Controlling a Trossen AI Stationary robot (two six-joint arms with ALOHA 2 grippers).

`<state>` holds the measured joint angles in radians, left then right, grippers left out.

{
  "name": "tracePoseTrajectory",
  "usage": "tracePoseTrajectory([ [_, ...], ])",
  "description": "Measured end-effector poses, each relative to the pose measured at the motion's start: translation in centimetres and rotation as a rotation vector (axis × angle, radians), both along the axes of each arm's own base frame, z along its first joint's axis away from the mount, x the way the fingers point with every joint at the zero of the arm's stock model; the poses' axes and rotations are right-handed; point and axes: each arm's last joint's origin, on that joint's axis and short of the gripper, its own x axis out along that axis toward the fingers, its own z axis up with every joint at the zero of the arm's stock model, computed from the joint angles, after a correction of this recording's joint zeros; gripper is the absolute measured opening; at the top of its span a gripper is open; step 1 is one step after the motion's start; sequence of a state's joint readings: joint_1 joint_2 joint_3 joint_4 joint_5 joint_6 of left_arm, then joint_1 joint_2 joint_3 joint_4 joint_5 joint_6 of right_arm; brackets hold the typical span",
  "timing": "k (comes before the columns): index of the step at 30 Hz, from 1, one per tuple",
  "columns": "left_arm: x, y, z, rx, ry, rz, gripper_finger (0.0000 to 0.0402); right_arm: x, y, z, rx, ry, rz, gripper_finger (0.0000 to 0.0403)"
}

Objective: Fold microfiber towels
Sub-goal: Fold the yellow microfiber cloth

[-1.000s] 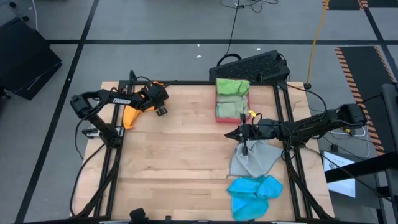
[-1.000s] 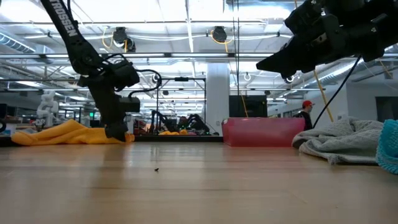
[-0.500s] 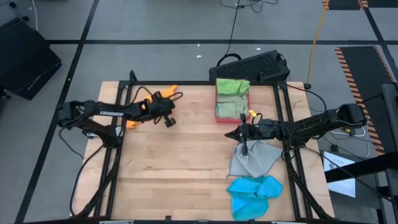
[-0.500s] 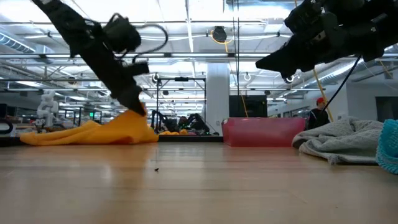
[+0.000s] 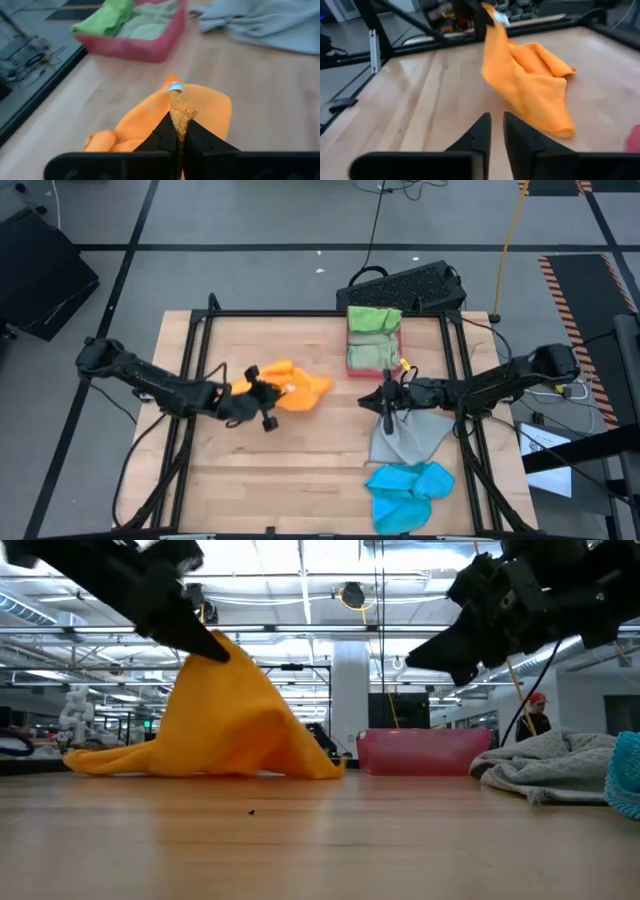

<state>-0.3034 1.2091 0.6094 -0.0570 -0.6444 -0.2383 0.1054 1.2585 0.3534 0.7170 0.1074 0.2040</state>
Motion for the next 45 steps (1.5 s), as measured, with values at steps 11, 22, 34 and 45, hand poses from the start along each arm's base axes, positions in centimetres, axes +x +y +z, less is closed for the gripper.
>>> tracePoseTrajectory([
  [11,-1.7,-5.0,-0.3,-0.040,-0.036,-0.126,0.0037,3.9,3.6,-1.8,0.023,0.077,0.110,0.0146],
  [22,-1.8,-5.8,-1.1,-0.032,-0.013,-0.129,0.0042,6.5,4.9,-5.5,-0.454,0.263,0.128,0.0200],
  [34,-0.2,-5.7,-4.9,-0.057,0.061,0.006,0.0087,6.5,2.4,-5.3,-0.740,0.371,0.144,0.0215],
  [45,-0.2,-4.7,-5.6,-0.031,0.105,0.077,0.0171,6.8,-0.8,-5.7,-0.816,0.394,0.264,0.0211],
])
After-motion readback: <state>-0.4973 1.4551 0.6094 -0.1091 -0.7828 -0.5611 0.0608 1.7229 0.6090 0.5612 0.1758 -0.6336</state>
